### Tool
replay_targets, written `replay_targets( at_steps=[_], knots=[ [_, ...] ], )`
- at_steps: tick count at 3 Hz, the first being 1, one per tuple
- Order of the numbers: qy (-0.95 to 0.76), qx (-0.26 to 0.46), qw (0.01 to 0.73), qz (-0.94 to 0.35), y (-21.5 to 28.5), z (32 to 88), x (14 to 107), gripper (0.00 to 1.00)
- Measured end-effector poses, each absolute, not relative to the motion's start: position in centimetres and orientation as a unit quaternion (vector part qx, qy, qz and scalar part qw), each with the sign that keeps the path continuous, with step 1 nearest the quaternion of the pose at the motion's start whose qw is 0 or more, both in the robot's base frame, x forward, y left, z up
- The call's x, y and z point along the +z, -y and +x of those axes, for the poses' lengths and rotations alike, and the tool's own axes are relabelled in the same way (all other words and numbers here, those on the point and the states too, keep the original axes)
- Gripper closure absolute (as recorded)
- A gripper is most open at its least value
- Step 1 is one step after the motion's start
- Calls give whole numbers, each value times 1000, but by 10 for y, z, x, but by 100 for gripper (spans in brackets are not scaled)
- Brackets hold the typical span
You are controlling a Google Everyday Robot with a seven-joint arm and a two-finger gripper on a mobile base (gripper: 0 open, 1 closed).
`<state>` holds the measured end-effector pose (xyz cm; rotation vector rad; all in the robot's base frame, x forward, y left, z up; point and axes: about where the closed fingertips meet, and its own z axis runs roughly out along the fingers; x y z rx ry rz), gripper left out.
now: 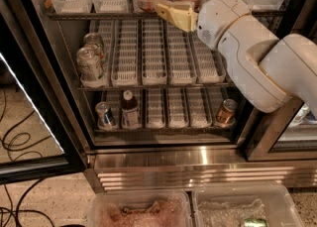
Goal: Pick coke can from top shelf of fridge
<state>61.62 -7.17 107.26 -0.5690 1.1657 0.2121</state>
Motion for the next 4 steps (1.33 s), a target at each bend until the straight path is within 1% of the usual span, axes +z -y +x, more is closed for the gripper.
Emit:
replay_targets(
  at_steps=[1, 2, 4],
  knots=[
    [-547, 91, 792, -254, 75, 618, 1071, 15],
    [-559, 70, 795, -223, 90, 621, 1064, 8],
    [-563, 59, 800, -197, 89, 621, 1065, 15]
  ],
)
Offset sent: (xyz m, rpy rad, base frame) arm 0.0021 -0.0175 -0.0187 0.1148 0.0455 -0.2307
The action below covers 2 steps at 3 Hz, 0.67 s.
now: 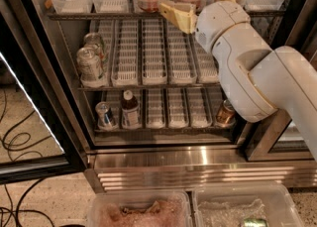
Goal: Pick coke can from top shelf of fridge
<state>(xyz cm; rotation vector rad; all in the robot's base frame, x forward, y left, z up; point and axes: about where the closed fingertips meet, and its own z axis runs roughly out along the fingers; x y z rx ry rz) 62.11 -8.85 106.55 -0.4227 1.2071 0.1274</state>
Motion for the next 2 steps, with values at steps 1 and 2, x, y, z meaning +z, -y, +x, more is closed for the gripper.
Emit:
replay_targets(
  at_steps=[1, 2],
  knots=[
    [-563, 59, 800, -197, 89, 621, 1065, 32],
    [-563, 59, 801, -197, 88, 621, 1065, 28]
  ],
)
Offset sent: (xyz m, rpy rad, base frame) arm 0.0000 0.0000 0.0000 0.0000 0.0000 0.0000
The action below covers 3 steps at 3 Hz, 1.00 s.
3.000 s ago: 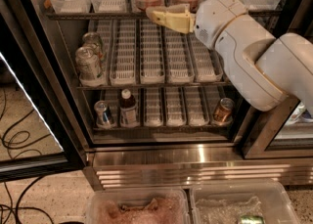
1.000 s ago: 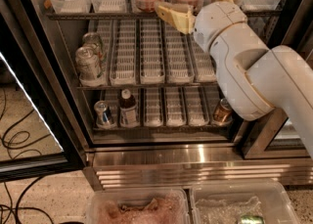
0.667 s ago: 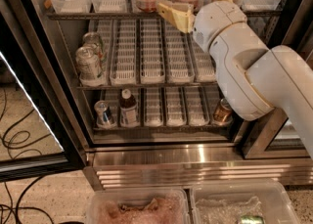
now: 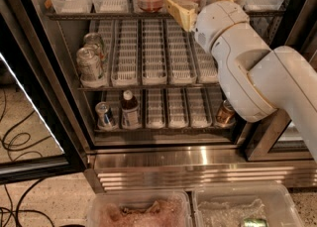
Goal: Pick coke can from top shelf of fridge
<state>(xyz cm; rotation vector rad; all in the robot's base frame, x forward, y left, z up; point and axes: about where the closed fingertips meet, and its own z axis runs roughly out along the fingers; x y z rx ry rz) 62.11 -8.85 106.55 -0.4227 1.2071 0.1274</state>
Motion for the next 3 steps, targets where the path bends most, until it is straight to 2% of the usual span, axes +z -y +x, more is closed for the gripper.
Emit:
replay_targets(
  at_steps=[3],
  knots=[
    [-562, 56, 801, -198, 86, 624, 1067, 33]
  ],
)
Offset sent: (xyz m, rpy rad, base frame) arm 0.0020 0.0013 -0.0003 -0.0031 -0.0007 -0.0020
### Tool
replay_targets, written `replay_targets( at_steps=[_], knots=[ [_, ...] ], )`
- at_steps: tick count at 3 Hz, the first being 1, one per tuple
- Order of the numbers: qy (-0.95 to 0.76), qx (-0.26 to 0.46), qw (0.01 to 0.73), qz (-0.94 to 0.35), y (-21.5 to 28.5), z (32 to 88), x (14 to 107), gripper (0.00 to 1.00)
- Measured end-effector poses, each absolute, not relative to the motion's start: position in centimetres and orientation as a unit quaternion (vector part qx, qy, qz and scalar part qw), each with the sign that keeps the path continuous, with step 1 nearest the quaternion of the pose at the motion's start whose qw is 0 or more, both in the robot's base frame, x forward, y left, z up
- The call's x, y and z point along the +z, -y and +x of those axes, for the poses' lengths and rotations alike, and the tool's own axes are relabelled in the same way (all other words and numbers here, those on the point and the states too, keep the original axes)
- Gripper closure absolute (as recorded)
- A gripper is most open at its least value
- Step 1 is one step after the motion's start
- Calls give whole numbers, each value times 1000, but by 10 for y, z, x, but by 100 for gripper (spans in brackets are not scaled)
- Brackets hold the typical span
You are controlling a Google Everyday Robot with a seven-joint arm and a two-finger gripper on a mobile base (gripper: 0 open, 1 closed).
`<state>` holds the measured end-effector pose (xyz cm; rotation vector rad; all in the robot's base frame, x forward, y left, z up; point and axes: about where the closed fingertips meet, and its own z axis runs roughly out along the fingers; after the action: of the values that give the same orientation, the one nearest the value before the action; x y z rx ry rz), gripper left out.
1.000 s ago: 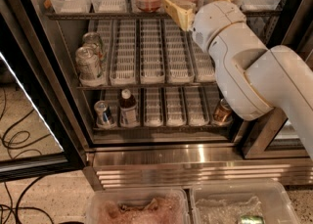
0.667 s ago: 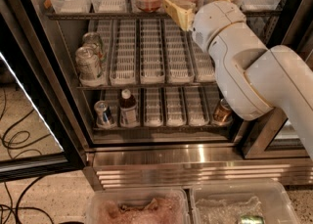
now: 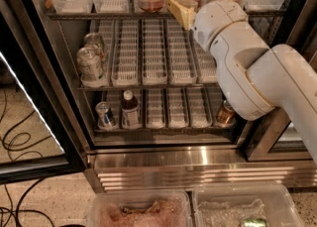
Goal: Pick coke can from top shelf of fridge
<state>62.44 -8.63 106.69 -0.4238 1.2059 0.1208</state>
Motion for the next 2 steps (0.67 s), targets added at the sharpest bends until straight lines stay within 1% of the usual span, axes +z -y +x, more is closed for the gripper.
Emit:
replay_targets(
  at_steps=[2],
  knots=[
    [-562, 37, 804, -190, 88, 651, 1071, 33]
  ],
)
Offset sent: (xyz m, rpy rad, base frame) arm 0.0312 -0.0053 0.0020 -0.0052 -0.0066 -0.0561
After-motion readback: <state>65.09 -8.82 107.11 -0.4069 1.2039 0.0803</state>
